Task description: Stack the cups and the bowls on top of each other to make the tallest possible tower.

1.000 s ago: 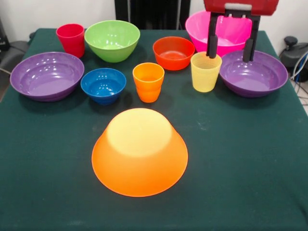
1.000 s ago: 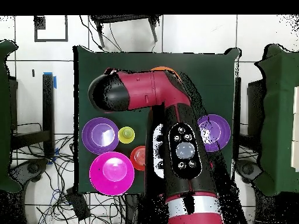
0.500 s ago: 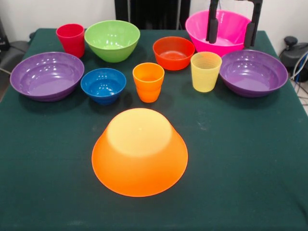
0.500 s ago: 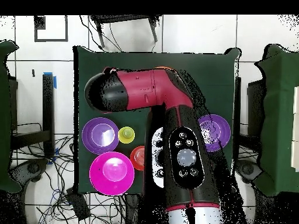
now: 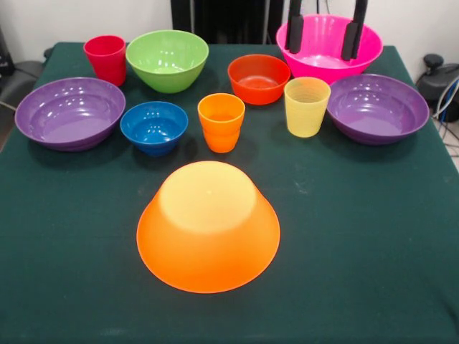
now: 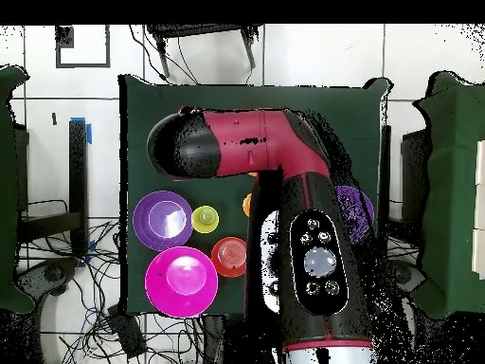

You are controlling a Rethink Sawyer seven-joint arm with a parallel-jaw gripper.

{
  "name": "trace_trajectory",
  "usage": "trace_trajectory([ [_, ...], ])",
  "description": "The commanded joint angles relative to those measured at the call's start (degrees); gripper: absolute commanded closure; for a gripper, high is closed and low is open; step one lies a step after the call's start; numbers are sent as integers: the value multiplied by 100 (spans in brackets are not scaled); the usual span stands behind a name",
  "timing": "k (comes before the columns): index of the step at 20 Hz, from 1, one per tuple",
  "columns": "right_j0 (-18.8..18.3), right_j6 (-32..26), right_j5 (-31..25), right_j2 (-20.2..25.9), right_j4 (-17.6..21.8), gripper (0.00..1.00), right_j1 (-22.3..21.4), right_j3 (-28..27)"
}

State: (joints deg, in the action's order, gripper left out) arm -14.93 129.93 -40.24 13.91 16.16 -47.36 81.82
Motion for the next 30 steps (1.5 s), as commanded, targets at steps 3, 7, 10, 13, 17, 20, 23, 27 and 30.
trace_trajectory([
  [3, -144, -907, -493, 113, 558, 0, 425, -373],
  [7, -270, -1070, -524, 210, 609, 0, 501, -468],
  [10, -416, -1212, -609, 271, 546, 0, 452, -324],
  [13, -532, -1247, -473, 282, 536, 0, 288, 5],
  [17, -685, -1255, -188, 317, 574, 0, 195, 333],
  [20, -773, -1281, -14, 371, 651, 0, 250, 401],
  [23, -847, -1282, 89, 394, 724, 0, 317, 448],
  [27, -889, -1116, 287, 384, 830, 0, 354, 580],
  [30, -925, -962, 520, 388, 923, 0, 413, 677],
])
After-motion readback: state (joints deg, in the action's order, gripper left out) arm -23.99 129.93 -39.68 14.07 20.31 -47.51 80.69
